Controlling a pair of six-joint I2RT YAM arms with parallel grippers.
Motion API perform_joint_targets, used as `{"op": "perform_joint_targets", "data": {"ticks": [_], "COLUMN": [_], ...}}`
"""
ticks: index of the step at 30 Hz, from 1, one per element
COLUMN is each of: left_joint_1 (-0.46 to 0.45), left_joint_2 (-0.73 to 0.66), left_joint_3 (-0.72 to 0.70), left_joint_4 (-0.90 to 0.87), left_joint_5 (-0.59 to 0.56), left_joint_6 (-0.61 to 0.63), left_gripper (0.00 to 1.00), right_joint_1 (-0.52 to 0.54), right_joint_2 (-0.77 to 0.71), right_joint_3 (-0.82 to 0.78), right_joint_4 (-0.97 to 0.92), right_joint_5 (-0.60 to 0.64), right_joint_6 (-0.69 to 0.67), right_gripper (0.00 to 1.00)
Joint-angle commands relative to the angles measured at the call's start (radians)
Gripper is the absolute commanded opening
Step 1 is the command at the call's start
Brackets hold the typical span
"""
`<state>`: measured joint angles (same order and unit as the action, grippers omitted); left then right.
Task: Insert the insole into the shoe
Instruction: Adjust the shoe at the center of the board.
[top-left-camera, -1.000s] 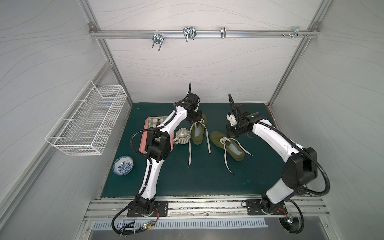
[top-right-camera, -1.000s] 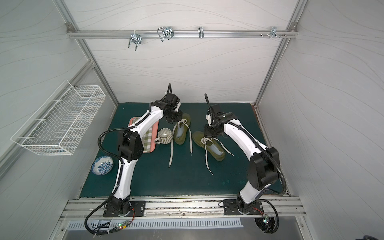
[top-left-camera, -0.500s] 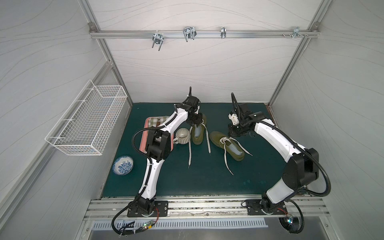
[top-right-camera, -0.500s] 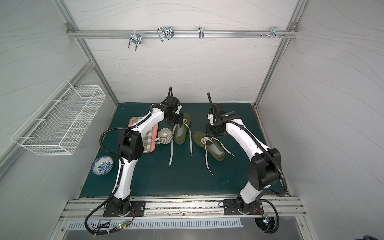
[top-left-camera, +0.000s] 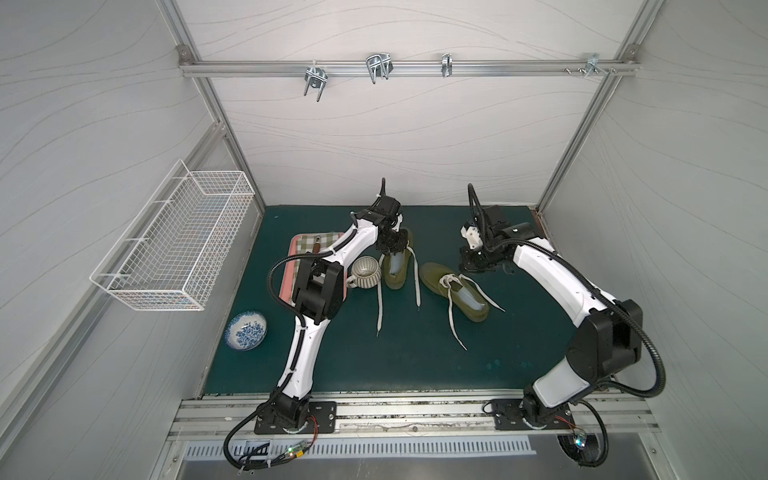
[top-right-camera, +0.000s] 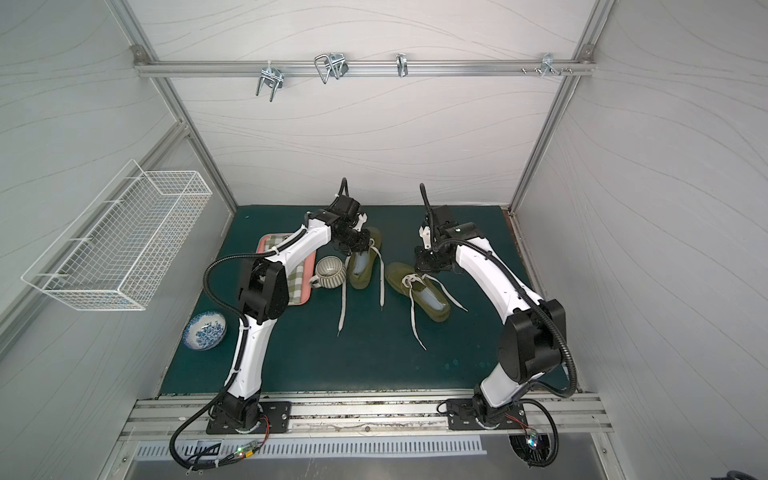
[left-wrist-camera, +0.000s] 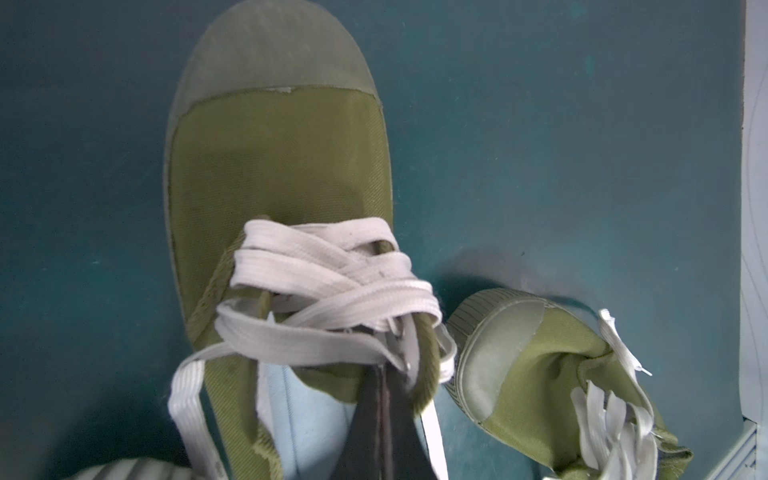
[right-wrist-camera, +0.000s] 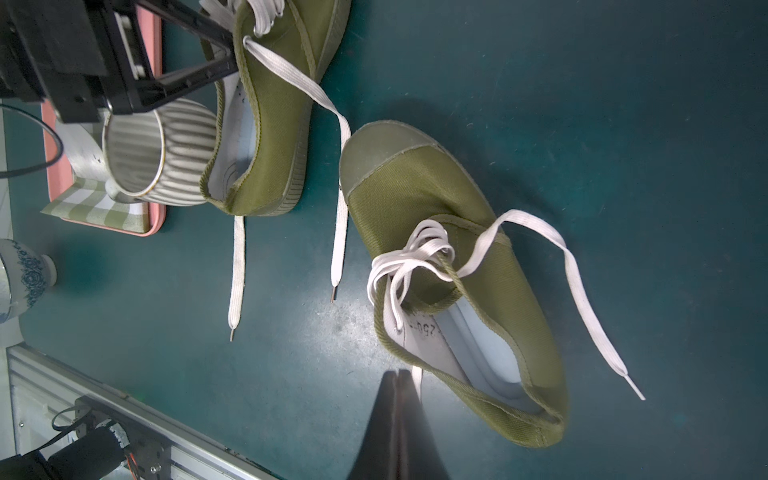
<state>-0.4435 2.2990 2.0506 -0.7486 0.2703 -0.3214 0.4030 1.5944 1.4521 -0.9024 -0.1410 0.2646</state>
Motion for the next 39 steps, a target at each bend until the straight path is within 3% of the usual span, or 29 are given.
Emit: {"op": "perform_joint_targets", "data": {"ticks": [1, 4, 9, 14, 17, 19, 24, 26, 31, 39], "left_joint_1": [-0.006, -0.005, -0.006, -0.008, -0.021, -0.032, -0.043, -0.047, -0.049, -0.065], "left_joint_2": [0.032, 0.046, 0.071, 0.062, 0.014, -0.037, -0.124, -0.159, -0.225, -0.238], "left_joint_3": [0.004, 0.009, 0.020, 0.015, -0.011, -0.048, -0.104, -0.139, -0.201, -0.253], "left_joint_4": [0.054, 0.054, -0.003, -0.004, 0.002, 0.008, -0.025, -0.026, -0.023, -0.081], "left_joint_5": [0.031, 0.023, -0.120, -0.097, -0.080, -0.089, -0.101, -0.116, -0.150, -0.206], "left_joint_6": [-0.015, -0.015, 0.020, 0.025, 0.031, 0.032, 0.049, 0.061, 0.076, 0.098], "left_gripper": [0.00, 0.00, 0.00, 0.00, 0.00, 0.01, 0.04, 0.05, 0.08, 0.14], "right_joint_1": [-0.010, -0.011, -0.013, -0.012, 0.011, 0.032, 0.046, 0.050, 0.065, 0.062], "right_joint_2": [-0.047, -0.058, -0.060, -0.052, -0.042, -0.030, 0.027, 0.047, 0.077, 0.181], "right_joint_3": [-0.005, -0.017, -0.025, -0.022, -0.025, -0.043, -0.081, -0.103, -0.143, -0.118], "right_joint_4": [-0.035, -0.033, -0.028, -0.027, -0.044, -0.052, -0.068, -0.057, -0.009, 0.013], "right_joint_5": [-0.016, -0.014, -0.020, -0.012, 0.128, 0.257, 0.324, 0.336, 0.325, 0.292], "right_joint_6": [-0.010, -0.009, -0.007, -0.019, -0.065, -0.105, -0.134, -0.129, -0.133, -0.130], "right_gripper": [0.00, 0.00, 0.00, 0.00, 0.00, 0.12, 0.45, 0.53, 0.64, 0.66]}}
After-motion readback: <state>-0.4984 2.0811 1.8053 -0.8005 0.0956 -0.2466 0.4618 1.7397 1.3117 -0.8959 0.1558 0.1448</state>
